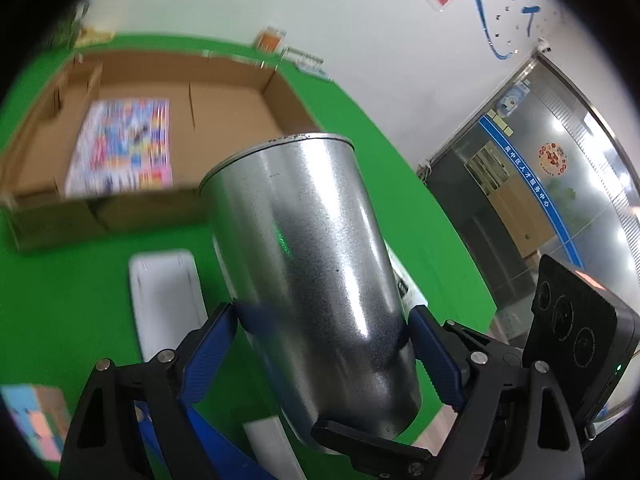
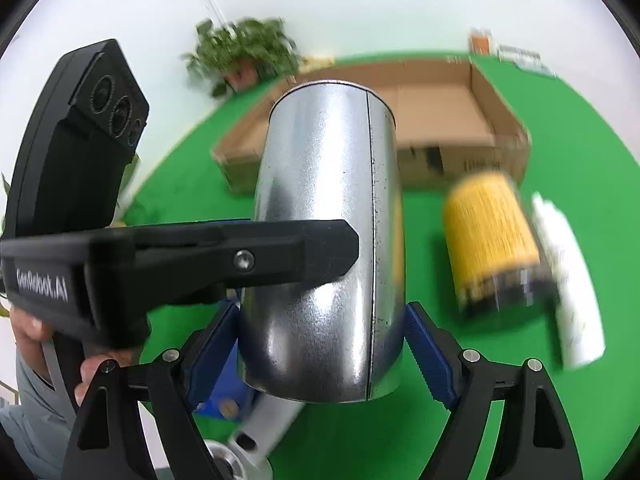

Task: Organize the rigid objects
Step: 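Grasp the silver cylinder with the left gripper and lift it upright, then lower the silver cylinder into the cardboard box beside the game box and release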

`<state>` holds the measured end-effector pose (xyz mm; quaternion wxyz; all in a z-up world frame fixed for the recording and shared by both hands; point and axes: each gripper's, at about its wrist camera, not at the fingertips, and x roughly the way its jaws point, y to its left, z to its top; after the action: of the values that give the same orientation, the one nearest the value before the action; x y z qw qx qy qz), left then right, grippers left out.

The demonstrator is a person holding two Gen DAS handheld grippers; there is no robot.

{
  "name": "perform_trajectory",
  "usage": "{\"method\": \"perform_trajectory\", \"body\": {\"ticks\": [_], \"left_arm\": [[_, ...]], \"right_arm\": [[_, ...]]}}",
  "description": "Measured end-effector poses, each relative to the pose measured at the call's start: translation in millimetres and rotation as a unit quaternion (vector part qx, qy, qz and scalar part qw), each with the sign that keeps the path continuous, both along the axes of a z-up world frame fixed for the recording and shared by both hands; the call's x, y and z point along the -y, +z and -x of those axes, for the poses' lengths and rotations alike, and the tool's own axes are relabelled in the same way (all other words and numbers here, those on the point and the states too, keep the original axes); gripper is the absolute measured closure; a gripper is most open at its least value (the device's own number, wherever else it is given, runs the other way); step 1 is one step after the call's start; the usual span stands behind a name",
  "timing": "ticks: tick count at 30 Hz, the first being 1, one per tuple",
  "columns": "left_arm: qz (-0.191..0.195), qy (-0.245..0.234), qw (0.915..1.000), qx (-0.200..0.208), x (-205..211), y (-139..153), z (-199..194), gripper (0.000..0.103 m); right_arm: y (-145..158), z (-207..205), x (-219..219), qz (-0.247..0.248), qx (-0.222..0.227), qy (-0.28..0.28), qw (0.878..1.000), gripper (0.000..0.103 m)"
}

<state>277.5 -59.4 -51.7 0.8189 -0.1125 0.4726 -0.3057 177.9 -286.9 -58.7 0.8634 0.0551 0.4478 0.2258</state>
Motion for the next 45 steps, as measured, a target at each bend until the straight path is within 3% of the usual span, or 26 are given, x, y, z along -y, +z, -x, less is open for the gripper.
{"method": "perform_trajectory", "body": {"ticks": [9, 18, 25, 32, 38, 45], "left_arm": [[-0.037, 0.011, 0.997, 0.067, 1, 56, -51, 0.017], [-0.043, 0.016, 0.9974, 0.056, -9, 63, -110, 0.018], [-0.054, 0.016, 0.9982, 0.02, -7, 46, -162, 0.018], [-0.044, 0.005, 0.9977, -0.051, -6, 4, -208, 0.018], [-0.037, -0.001, 0.9931, -0.111, -9, -41, -220, 0.018], [-0.037, 0.002, 0.9896, -0.139, -15, -62, -225, 0.018]], "right_arm": [[57, -76, -17, -0.007, 0.038, 0.01, 0.999, 0.022], [70, -156, -29, -0.011, 0.015, 0.012, 1.0, 0.022], [57, -211, -30, -0.024, -0.044, 0.008, 0.999, 0.022], [23, -240, -28, -0.017, -0.103, -0.004, 0.995, 0.022], [-14, -253, -31, -0.004, -0.162, -0.012, 0.987, 0.022], [-36, -277, -36, 0.005, -0.189, -0.011, 0.982, 0.022]]}}
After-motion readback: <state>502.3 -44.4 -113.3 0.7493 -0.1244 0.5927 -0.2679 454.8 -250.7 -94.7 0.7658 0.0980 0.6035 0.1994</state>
